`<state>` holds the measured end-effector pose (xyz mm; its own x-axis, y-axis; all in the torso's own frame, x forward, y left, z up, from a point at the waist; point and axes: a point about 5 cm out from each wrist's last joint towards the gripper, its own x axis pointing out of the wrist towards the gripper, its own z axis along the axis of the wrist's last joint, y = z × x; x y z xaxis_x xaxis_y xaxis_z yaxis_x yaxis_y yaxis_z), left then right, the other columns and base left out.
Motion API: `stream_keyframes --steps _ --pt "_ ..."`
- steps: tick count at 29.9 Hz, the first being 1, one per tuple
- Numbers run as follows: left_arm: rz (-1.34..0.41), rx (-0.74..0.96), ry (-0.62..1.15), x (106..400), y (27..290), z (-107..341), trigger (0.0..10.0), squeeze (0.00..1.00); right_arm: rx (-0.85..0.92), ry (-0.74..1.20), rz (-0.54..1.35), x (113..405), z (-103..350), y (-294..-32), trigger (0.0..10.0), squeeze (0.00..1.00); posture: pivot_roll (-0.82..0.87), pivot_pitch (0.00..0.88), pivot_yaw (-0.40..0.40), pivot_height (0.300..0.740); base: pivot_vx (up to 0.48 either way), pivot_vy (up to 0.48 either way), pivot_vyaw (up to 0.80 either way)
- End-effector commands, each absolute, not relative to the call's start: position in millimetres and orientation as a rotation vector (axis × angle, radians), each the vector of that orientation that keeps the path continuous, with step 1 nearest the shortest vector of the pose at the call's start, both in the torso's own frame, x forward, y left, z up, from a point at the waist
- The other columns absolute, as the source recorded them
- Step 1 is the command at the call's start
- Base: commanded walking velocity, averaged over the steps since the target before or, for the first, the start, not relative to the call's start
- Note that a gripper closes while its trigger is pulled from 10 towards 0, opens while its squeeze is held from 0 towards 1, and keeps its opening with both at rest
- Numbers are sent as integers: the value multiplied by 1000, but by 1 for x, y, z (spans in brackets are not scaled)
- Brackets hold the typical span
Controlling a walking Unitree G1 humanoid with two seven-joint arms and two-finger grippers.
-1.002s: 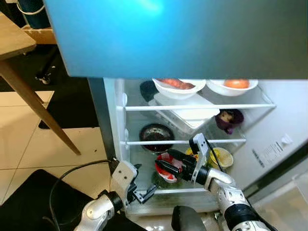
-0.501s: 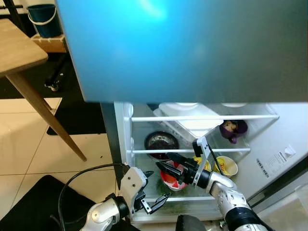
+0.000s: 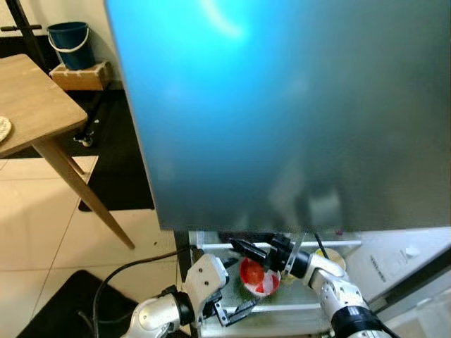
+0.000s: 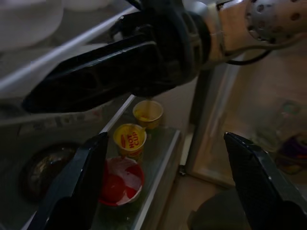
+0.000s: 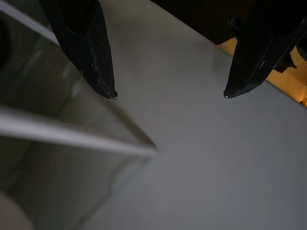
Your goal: Restocking fridge
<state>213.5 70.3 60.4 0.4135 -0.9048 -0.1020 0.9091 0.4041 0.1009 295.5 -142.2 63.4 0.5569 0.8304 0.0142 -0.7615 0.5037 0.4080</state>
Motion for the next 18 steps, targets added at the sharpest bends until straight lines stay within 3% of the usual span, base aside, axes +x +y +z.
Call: stream_keyframes --steps 1,9,18 --pt "-1147 178 10 216 73 67 10000 0 399 201 974 292 61 -143 10000 0 -21 52 -32 721 0 0 0" --pt "-1161 187 27 214 73 65 10000 0 396 239 973 287 53 -147 10000 0 -22 52 -32 740 0 0 0" --pt "-1164 177 133 204 79 46 10000 0 262 435 905 271 19 -149 10000 0 -28 60 -33 740 0 0 0"
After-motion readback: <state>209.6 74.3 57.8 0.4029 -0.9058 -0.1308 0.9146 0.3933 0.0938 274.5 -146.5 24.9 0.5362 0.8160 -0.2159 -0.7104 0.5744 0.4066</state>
